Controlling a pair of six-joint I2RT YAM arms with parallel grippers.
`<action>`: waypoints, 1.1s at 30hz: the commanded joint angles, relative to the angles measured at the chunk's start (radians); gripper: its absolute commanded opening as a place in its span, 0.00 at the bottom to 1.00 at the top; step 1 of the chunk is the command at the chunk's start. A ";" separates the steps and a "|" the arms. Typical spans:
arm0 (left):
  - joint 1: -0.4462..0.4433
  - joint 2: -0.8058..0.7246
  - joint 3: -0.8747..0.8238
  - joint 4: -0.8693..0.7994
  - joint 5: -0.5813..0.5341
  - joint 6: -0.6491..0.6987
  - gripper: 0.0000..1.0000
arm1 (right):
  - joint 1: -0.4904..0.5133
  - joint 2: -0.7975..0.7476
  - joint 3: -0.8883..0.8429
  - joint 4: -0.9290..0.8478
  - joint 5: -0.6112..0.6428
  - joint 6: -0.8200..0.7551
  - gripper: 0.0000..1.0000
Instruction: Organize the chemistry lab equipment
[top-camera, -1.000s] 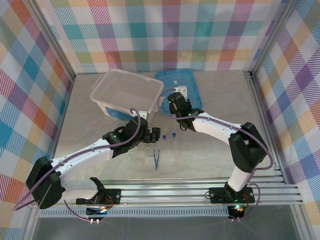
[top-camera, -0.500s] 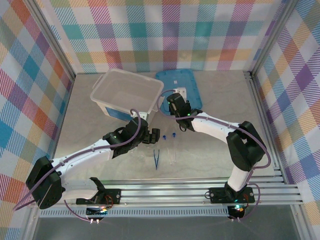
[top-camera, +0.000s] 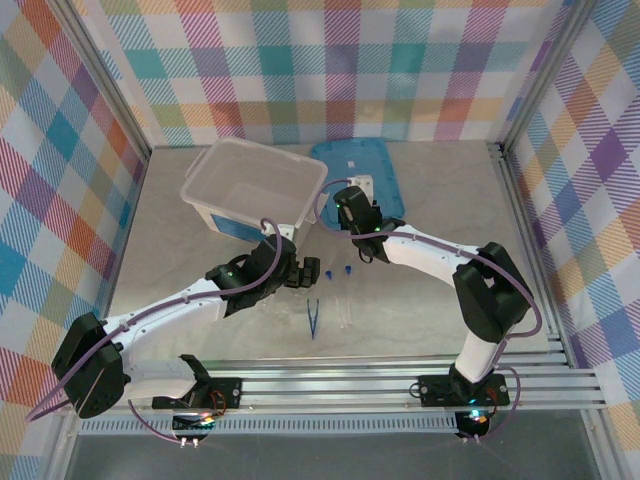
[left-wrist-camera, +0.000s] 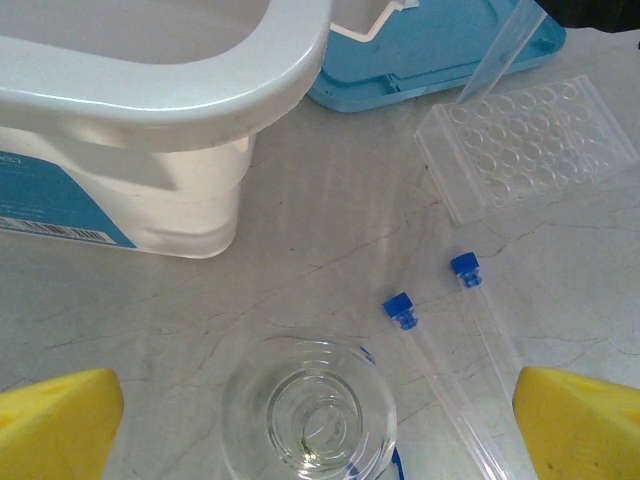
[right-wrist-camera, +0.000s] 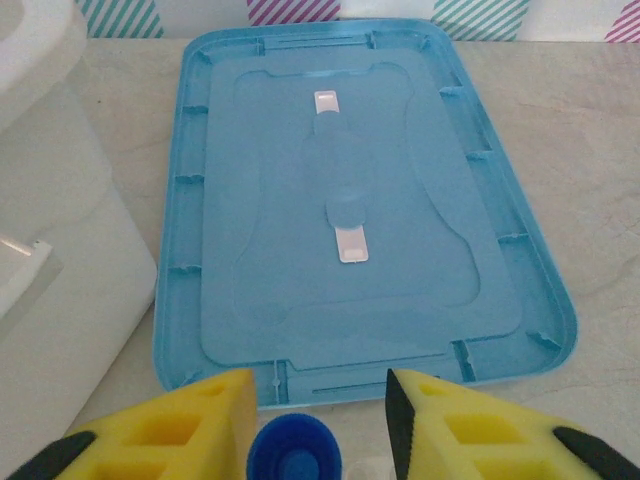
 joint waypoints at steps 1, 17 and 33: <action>-0.006 -0.005 -0.006 0.009 -0.007 -0.011 1.00 | -0.003 -0.073 0.020 -0.022 0.002 -0.006 0.44; -0.092 0.098 0.047 0.023 -0.009 0.049 0.97 | -0.003 -0.349 -0.028 -0.306 -0.156 0.046 0.59; -0.101 0.161 0.079 0.056 0.102 0.124 0.97 | 0.022 -0.340 -0.173 -0.505 -0.472 0.200 0.41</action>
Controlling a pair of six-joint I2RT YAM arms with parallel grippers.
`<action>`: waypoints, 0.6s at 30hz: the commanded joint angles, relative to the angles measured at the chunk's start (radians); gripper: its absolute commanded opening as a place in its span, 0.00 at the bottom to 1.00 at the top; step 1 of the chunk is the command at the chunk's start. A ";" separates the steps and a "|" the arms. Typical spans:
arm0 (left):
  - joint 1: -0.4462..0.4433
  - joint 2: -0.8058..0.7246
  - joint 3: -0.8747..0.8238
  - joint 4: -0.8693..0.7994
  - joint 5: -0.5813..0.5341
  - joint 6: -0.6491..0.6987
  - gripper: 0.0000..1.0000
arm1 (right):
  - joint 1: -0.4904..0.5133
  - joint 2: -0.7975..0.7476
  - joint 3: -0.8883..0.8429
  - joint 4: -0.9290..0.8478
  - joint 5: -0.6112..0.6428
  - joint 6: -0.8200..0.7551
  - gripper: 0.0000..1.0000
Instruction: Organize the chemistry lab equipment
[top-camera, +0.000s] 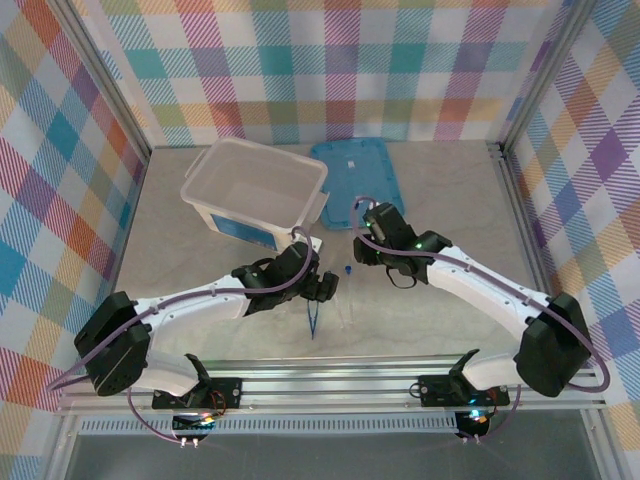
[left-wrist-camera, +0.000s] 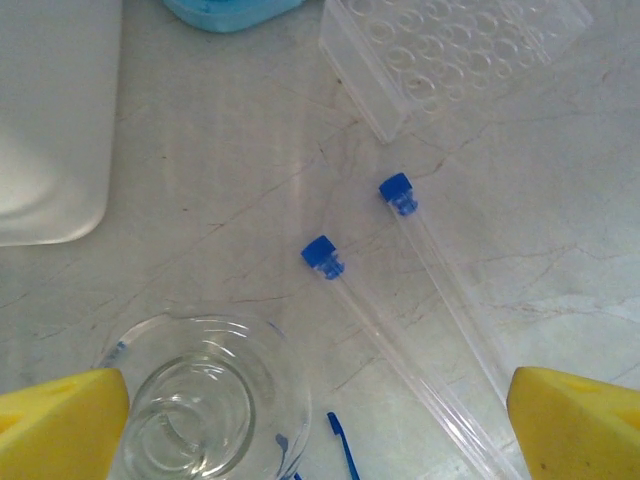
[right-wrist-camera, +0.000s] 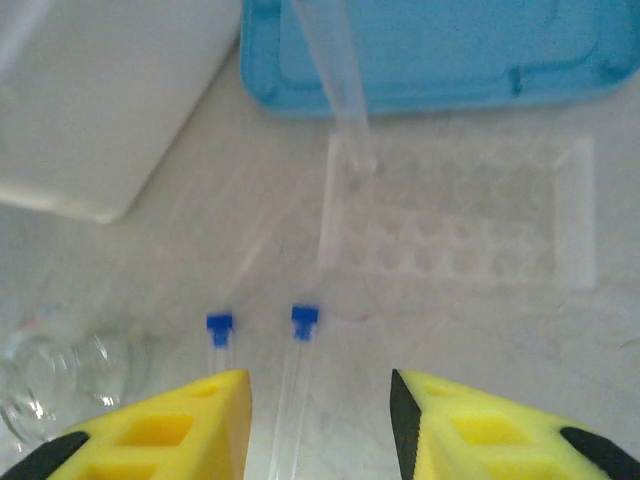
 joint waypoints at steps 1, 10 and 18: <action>-0.008 0.005 0.043 0.020 0.034 0.046 0.97 | 0.014 0.046 -0.018 -0.042 -0.086 0.070 0.40; -0.007 -0.022 0.040 -0.008 -0.006 0.088 0.97 | 0.066 0.185 0.004 -0.024 -0.128 0.126 0.37; -0.007 -0.071 -0.009 0.023 0.025 0.087 0.95 | 0.079 0.266 -0.014 0.014 -0.135 0.162 0.35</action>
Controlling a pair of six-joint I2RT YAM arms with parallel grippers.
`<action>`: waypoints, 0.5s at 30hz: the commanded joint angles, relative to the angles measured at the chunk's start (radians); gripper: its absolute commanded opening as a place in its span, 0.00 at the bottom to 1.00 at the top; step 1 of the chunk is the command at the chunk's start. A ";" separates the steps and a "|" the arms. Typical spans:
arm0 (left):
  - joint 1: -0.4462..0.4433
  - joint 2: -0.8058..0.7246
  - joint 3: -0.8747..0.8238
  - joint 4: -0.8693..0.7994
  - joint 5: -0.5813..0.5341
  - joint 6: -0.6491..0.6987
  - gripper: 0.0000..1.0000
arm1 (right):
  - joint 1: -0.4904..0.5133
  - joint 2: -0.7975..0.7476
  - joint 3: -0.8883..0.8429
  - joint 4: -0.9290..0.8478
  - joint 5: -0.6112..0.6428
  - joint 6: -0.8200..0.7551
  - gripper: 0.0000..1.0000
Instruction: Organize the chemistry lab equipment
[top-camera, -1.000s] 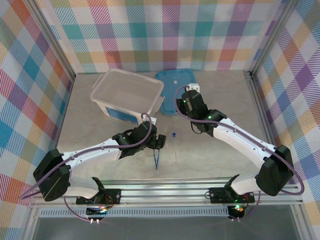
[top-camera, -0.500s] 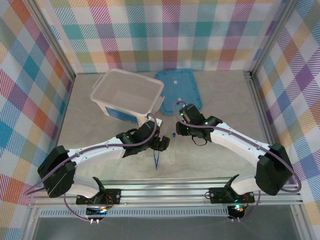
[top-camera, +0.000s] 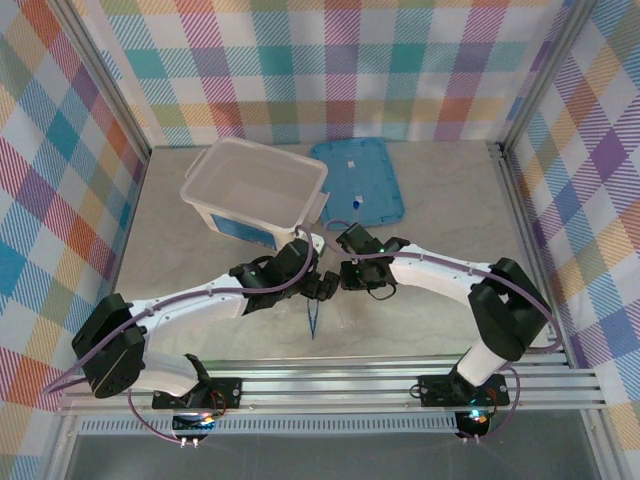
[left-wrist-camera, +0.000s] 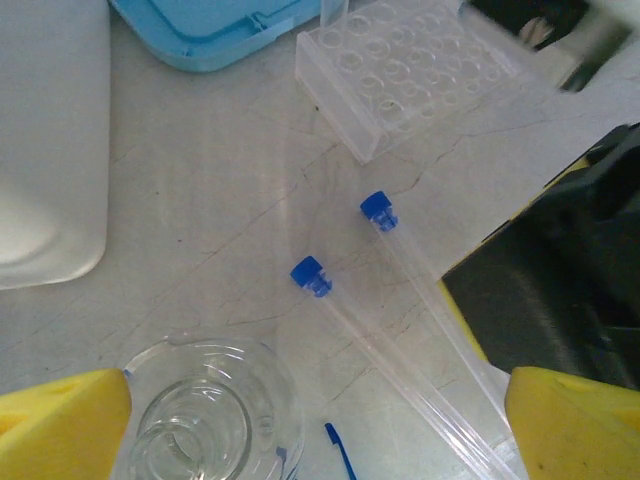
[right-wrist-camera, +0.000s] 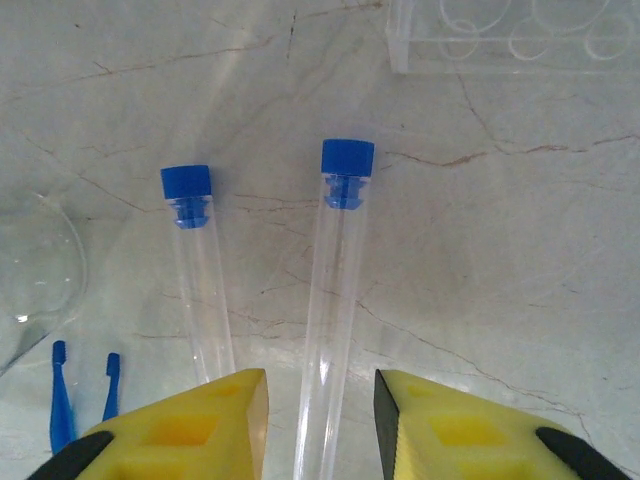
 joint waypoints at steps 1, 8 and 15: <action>-0.007 -0.049 -0.035 0.035 0.025 0.011 0.95 | 0.004 0.024 -0.004 0.022 -0.011 0.034 0.35; -0.007 -0.053 -0.047 0.042 0.048 0.014 0.87 | 0.004 0.083 0.010 0.041 -0.012 0.033 0.35; -0.008 -0.044 -0.039 0.040 0.057 0.024 0.82 | 0.004 0.130 0.039 0.035 -0.004 0.028 0.34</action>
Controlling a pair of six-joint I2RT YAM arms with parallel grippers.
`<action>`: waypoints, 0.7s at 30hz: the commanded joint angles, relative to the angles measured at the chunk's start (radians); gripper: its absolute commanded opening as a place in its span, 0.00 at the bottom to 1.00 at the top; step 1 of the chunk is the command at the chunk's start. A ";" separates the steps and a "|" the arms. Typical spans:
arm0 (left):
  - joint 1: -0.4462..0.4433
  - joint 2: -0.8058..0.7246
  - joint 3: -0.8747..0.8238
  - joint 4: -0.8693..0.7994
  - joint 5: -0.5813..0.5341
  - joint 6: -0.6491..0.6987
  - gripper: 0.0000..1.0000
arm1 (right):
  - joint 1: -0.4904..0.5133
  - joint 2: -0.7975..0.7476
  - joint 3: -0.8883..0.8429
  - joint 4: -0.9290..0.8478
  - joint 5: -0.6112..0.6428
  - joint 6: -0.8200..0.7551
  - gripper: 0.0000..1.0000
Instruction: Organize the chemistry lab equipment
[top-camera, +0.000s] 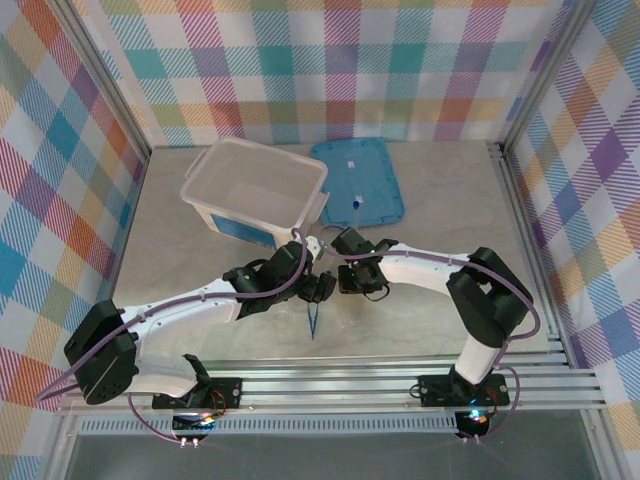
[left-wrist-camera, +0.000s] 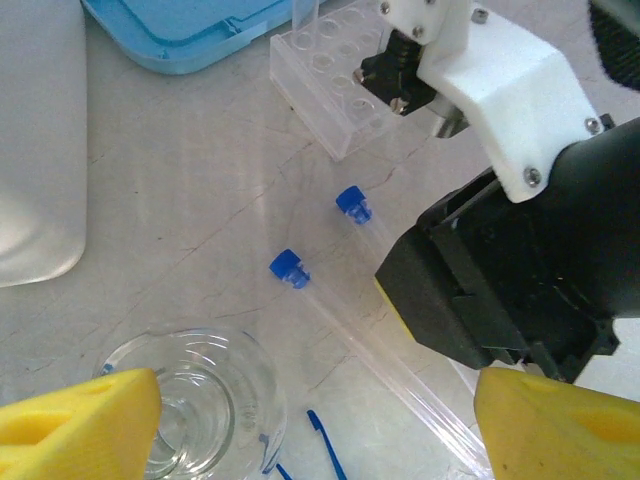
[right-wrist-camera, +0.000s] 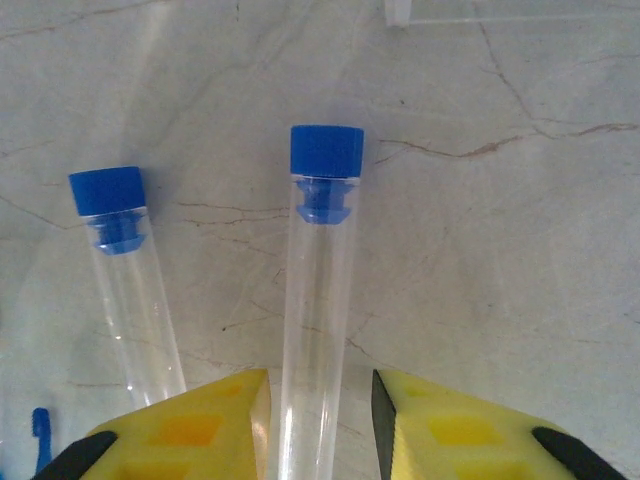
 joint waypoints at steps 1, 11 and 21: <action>-0.008 -0.001 -0.001 0.016 0.012 0.015 0.81 | 0.004 0.024 0.032 0.005 -0.001 0.006 0.34; -0.008 -0.011 -0.014 0.023 0.012 0.012 0.79 | 0.004 0.068 0.060 -0.019 0.030 -0.009 0.30; -0.008 -0.007 -0.019 0.032 0.011 0.012 0.76 | 0.020 0.117 0.083 -0.040 0.040 -0.021 0.25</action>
